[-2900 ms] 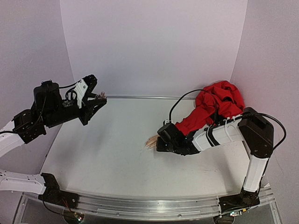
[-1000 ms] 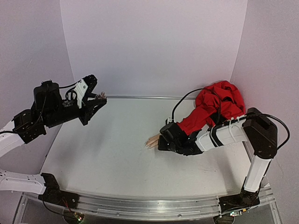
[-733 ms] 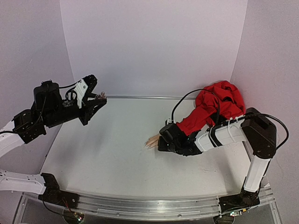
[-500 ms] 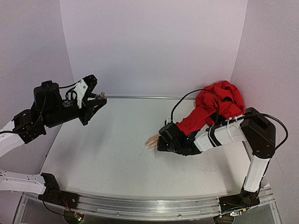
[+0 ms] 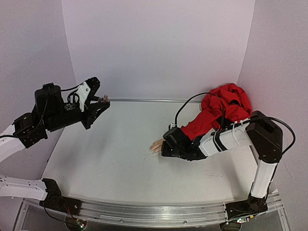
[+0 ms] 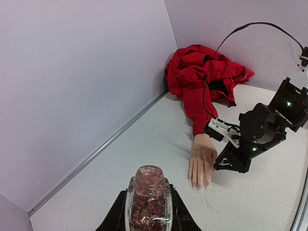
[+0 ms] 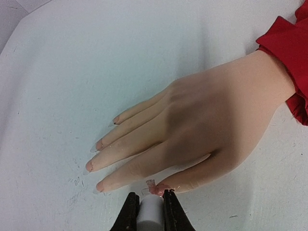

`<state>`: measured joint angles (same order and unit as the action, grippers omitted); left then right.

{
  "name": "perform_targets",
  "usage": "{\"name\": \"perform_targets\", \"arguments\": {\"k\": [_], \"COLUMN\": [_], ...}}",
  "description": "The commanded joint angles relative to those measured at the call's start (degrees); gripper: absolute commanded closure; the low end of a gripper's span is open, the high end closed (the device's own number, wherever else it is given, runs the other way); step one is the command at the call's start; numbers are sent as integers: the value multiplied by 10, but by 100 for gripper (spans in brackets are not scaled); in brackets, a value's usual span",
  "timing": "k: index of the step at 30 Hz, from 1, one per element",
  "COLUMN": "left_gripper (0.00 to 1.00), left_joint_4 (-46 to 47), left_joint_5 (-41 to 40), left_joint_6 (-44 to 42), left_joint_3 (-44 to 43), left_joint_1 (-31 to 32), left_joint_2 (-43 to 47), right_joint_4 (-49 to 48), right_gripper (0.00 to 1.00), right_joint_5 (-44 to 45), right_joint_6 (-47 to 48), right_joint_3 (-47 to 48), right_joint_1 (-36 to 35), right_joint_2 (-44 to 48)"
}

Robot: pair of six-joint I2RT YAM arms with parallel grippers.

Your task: Paint the nails

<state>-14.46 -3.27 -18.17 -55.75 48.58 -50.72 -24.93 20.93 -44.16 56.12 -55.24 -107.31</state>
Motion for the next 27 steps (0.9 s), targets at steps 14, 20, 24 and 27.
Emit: {"name": "perform_targets", "arguments": {"k": [14, 20, 24, 27], "left_gripper": [100, 100, 100, 100], "left_joint_4": [15, 15, 15, 15], "left_joint_5": [-6, -4, -4, -4], "left_joint_6": [-3, -2, -2, -2], "left_joint_3": [-8, -8, -8, -8], "left_joint_1": [-2, -2, -2, -2], "left_joint_2": [5, 4, 4, 4], "right_joint_4": [-4, -10, -10, -10], "right_gripper": [100, 100, 100, 100], "right_joint_5": [-6, -1, 10, 19], "right_joint_6": [1, 1, 2, 3], "right_joint_3": [10, -3, -12, -14], "right_joint_1": [0, -2, -2, -1], "right_joint_2": [8, 31, 47, 53]}}
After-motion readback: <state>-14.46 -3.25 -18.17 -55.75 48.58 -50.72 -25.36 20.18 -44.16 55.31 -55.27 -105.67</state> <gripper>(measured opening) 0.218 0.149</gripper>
